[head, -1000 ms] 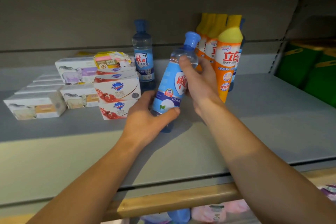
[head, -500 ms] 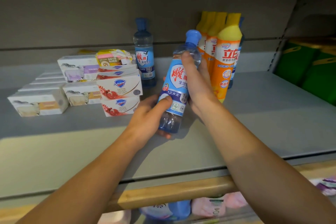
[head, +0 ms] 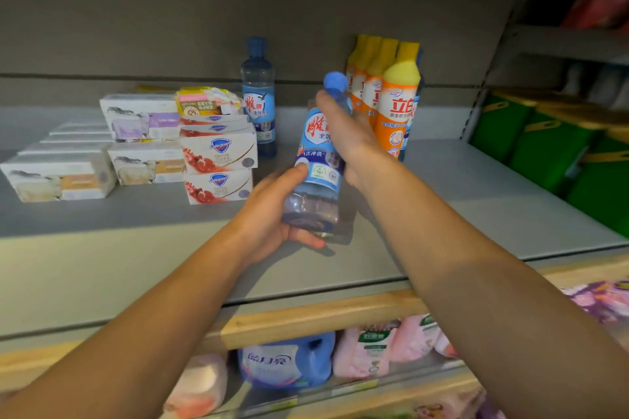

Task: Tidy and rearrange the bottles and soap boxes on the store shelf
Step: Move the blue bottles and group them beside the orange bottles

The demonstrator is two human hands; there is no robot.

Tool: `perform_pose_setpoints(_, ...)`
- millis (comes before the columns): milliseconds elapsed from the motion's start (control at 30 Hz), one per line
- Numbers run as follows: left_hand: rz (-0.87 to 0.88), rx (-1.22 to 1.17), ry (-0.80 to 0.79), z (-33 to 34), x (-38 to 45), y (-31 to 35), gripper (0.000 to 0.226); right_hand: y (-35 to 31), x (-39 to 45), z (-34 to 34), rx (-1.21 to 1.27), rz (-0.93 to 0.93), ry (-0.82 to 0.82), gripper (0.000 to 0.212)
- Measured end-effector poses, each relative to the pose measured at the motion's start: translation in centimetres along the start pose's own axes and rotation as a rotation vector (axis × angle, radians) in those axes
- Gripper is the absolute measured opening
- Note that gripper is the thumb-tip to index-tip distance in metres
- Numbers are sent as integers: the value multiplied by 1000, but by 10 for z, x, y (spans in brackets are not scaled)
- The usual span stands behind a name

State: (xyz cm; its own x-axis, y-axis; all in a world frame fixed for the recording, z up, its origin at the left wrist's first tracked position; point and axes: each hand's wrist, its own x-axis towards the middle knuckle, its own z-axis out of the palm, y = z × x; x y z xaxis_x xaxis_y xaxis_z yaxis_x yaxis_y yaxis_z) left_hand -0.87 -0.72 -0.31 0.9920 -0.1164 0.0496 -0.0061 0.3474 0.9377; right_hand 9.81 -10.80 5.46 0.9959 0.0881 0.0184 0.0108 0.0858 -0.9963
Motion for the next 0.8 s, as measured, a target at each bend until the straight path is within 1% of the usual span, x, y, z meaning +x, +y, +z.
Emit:
perform_pose_setpoints(67,-25,-16,-39,0,-2,1,53,-2,-1,-4,-54,131,-12,46)
perform_pose_setpoints(133,-33,-16,-46,1,-4,1,52,-2,-2,-7,-86,189,-18,46)
perform_pose_setpoints(200,-34,-4,-53,2,-4,0,51,-3,-4,-8,-114,204,-8,47)
perform_pose_setpoints(300,9,9,-66,3,-5,-2,45,-5,-12,-11,-141,169,4,47)
perform_pose_setpoints(367,90,50,-70,3,-4,-4,34,-9,-20,-16,-208,101,16,48)
perform_pose_setpoints(433,217,183,-73,4,-4,-7,25,-11,-31,-23,-245,-35,14,41)
perform_pose_setpoints(467,275,265,-76,5,-3,-9,26,-12,-37,-26,-276,-125,22,39)
perform_pose_setpoints(533,330,387,-87,9,-4,-12,35,-14,-53,-34,-382,-289,93,44)
perform_pose_setpoints(633,397,450,-144,15,-4,-15,48,-17,-74,-49,-462,-485,180,46)
perform_pose_setpoints(733,432,594,-200,23,0,-15,57,-22,-89,-71,-524,-596,217,42)
perform_pose_setpoints(800,409,753,-206,31,8,-13,54,-22,-93,-89,-578,-639,260,44)
